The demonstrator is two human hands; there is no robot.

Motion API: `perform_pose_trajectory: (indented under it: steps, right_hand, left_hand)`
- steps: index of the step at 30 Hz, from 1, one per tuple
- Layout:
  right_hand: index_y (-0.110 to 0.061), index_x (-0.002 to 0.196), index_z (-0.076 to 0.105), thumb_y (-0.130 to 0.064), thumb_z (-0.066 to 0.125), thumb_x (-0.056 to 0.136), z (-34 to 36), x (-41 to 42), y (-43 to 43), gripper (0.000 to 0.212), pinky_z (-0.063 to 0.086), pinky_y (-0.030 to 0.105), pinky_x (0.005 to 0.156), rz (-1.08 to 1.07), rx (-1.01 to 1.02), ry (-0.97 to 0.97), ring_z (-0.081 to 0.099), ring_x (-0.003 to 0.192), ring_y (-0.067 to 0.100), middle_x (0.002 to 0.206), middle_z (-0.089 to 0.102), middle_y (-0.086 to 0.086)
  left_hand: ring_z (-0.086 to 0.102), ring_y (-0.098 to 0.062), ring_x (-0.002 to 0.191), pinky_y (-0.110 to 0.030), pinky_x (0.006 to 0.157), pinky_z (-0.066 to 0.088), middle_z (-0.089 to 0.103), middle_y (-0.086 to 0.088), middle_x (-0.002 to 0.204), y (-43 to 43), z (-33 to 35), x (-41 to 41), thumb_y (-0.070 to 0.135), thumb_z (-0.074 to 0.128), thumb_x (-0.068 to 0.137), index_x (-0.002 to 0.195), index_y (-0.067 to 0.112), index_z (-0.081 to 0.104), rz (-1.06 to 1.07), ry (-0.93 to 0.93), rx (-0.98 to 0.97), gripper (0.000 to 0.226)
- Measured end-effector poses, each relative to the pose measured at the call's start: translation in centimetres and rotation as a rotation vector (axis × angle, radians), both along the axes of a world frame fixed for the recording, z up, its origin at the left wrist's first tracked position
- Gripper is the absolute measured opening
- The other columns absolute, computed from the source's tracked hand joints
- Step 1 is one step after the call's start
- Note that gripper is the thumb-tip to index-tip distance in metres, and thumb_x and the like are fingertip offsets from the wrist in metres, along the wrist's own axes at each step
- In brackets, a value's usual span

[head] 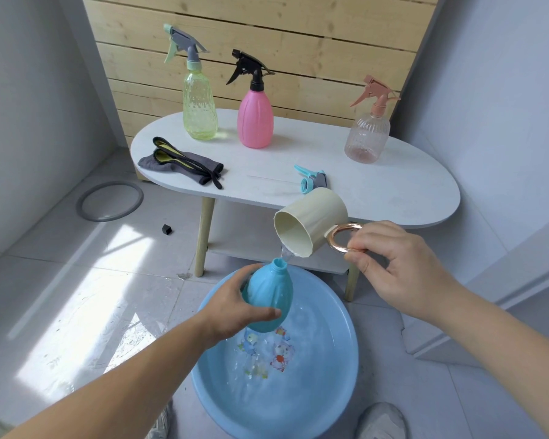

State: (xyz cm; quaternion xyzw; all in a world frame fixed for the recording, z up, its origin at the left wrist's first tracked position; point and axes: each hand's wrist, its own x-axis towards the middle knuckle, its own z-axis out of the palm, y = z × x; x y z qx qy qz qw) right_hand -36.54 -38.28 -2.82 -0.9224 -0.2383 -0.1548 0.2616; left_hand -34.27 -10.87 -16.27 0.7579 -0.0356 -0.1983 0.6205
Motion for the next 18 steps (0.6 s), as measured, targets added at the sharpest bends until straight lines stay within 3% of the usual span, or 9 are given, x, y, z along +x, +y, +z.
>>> perform_pose_trajectory:
  steps: [7,13,18]
  right_hand:
    - [-0.012,0.084,0.069,-0.023,0.060,0.092,-0.1,-0.1,0.1,0.017,0.044,0.025,0.089,0.061,-0.090,-0.093,0.056,0.093,0.020,0.086,0.060,-0.009]
    - [-0.012,0.083,0.067,-0.021,0.055,0.094,-0.2,-0.1,0.4,0.019,0.042,0.027,0.092,0.143,-0.164,-0.152,0.051,0.091,0.020,0.083,0.059,-0.008]
    - [-0.015,0.083,0.068,-0.024,0.058,0.093,-1.2,-0.2,0.9,0.017,0.044,0.026,0.085,0.075,-0.107,-0.028,0.055,0.091,0.017,0.082,0.061,-0.010]
  left_hand:
    - [0.072,-0.020,0.107,-0.040,0.090,0.064,0.069,0.004,0.118,0.0,-0.2,0.0,0.027,0.094,0.059,0.132,0.039,0.058,-0.005,-0.004,0.013,0.082]
    - [0.072,-0.015,0.104,-0.033,0.086,0.064,0.069,0.004,0.118,0.1,-0.1,-0.1,0.016,0.095,0.069,0.134,0.036,0.057,-0.006,-0.007,0.022,0.078]
    - [0.071,-0.015,0.105,-0.031,0.084,0.063,0.069,0.004,0.119,0.2,-0.3,0.0,0.018,0.094,0.067,0.132,0.038,0.058,0.002,-0.008,0.018,0.077]
